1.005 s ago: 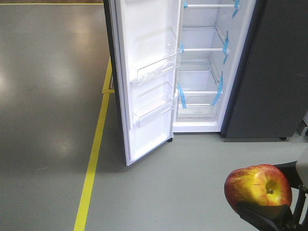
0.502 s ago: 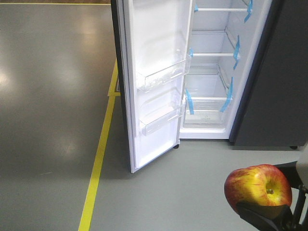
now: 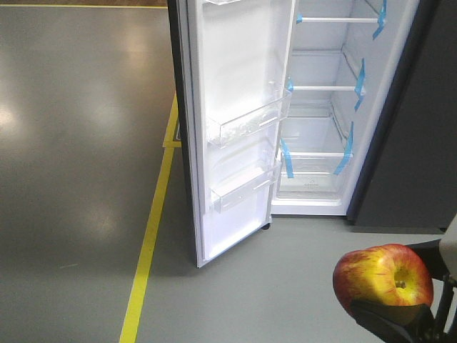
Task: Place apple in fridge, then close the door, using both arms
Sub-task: 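Approach the open fridge door bins with the apple held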
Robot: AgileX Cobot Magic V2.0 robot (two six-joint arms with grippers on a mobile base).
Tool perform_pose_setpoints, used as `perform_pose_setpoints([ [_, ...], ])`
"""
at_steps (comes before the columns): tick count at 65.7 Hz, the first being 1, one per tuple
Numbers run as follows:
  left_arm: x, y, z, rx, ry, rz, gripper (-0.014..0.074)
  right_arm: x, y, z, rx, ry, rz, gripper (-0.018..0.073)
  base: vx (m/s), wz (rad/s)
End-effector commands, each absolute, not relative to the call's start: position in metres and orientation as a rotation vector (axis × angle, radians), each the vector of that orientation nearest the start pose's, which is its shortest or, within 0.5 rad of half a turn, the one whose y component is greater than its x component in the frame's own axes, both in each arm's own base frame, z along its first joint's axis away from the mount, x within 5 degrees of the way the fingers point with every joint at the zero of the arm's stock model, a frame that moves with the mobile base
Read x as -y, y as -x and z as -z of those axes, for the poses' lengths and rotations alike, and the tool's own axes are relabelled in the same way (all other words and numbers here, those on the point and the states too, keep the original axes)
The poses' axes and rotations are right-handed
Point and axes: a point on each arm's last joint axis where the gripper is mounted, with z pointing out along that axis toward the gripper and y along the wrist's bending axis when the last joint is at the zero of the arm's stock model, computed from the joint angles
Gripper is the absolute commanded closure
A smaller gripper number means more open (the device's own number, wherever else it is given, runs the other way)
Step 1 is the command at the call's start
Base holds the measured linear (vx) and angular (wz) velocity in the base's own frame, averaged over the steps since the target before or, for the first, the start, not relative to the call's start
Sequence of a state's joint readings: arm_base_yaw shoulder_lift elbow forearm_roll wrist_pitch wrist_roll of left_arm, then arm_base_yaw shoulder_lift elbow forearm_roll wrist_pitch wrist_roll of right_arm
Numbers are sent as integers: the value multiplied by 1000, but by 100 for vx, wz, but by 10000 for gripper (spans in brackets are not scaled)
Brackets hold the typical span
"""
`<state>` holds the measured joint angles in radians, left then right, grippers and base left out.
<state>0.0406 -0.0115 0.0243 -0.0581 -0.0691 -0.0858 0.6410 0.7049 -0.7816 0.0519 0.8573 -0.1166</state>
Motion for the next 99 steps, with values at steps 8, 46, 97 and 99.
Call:
perform_pose_setpoints([
  [8, -3, -55, -209, -1362, 138, 89, 602, -78, -99, -354, -2034, 798, -360, 376, 9, 1],
  [46, -3, -55, -209, -1362, 138, 89, 602, -78, -99, -354, -2034, 798, -360, 376, 8, 0],
  [97, -3, -55, -209, -1362, 138, 89, 602, -78, -99, -354, -2034, 798, -360, 376, 7, -3],
  [99, -3, -55, -209, -1362, 138, 89, 602, -78, -99, -354, -2034, 798, -360, 376, 7, 0],
])
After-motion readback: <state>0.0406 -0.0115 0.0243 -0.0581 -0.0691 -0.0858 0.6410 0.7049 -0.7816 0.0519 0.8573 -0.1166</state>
